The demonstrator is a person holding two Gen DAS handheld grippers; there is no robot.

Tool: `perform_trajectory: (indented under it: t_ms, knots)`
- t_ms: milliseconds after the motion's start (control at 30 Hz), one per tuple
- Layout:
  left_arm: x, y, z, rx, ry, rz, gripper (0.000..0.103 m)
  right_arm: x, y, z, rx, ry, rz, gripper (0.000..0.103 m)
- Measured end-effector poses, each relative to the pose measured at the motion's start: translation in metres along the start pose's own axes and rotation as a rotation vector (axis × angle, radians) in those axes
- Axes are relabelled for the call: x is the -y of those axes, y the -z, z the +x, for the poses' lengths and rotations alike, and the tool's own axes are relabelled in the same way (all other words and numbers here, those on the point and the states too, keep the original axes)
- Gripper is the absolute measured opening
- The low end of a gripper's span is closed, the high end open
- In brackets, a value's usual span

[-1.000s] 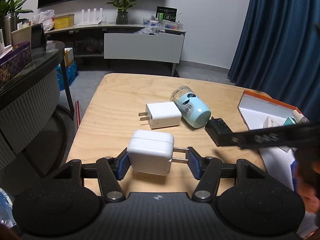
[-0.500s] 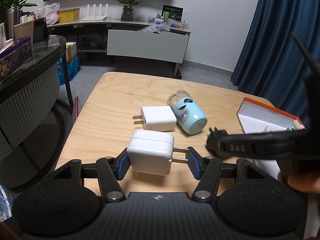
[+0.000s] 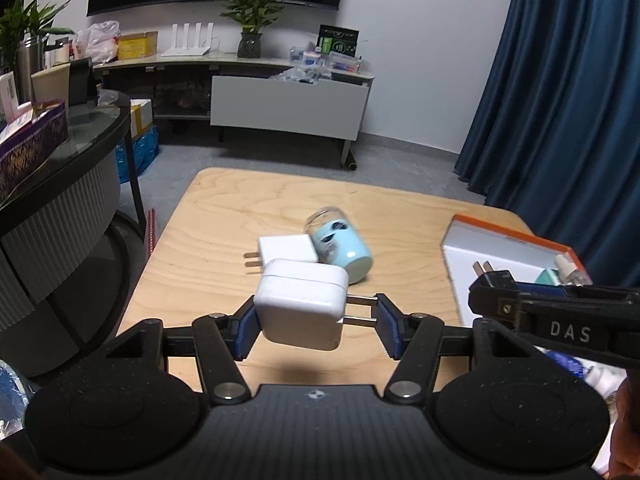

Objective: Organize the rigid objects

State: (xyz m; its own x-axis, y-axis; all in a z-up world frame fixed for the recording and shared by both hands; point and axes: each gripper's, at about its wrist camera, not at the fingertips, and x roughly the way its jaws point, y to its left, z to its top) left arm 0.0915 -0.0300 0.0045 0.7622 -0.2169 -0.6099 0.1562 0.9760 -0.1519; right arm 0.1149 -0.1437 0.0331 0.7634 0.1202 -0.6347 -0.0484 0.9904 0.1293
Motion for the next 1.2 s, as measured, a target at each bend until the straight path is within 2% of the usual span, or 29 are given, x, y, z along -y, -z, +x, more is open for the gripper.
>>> perform_trajectory:
  t_ms: [500,1200]
  knots:
    - [0.033,-0.002,-0.027,0.014,0.044,0.041,0.06,0.012,0.007,-0.057,0.057,0.059,0.026,0.044]
    - [0.06,-0.001,-0.038,0.034,0.104,0.107,0.06,0.032,0.013,-0.09,0.102,0.088,0.078,0.044]
